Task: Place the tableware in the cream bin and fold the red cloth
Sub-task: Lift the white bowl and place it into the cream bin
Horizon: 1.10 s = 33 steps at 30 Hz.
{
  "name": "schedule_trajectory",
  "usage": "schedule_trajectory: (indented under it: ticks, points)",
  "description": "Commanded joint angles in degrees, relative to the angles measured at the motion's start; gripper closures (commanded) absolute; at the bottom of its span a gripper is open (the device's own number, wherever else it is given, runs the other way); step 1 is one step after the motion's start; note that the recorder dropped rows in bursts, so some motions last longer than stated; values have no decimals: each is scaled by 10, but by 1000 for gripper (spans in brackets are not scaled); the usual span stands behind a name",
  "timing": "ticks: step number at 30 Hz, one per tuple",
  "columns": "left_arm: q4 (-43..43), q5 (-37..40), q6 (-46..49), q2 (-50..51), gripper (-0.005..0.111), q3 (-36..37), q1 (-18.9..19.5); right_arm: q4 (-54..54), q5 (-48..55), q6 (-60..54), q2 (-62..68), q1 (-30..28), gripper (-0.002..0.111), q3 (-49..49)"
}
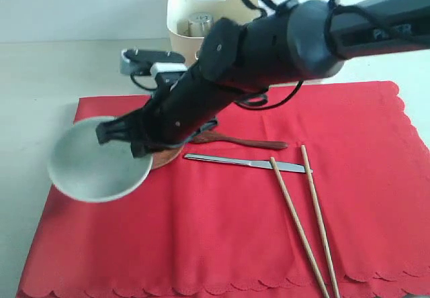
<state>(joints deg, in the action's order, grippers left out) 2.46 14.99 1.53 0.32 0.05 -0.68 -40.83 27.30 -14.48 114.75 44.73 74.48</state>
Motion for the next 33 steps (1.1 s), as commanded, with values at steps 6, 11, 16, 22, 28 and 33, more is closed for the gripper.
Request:
schedule_trajectory:
  ticks: [6,11,16,22,28,33]
  points:
    - [-3,-1,-2,-3,104,-1,1,-6,-6,-5,-78,-102,108,70]
    - [-3,-1,-2,-3,104,-1,1,-6,-11,-5,-79,-163,108,101]
    - [-3,-1,-2,-3,104,-1,1,-7,-48,-5,-79,-215,108,106]
    - [-3,-1,-2,-3,104,-1,1,-8,-110,-5,-76,-259,108,106]
    - [-3,-1,-2,-3,104,-1,1,-12,-143,-5,-39,-269,108,106]
    - [-3,-1,-2,-3,104,-1,1,-40,-155,-4,3,-269,108,106]
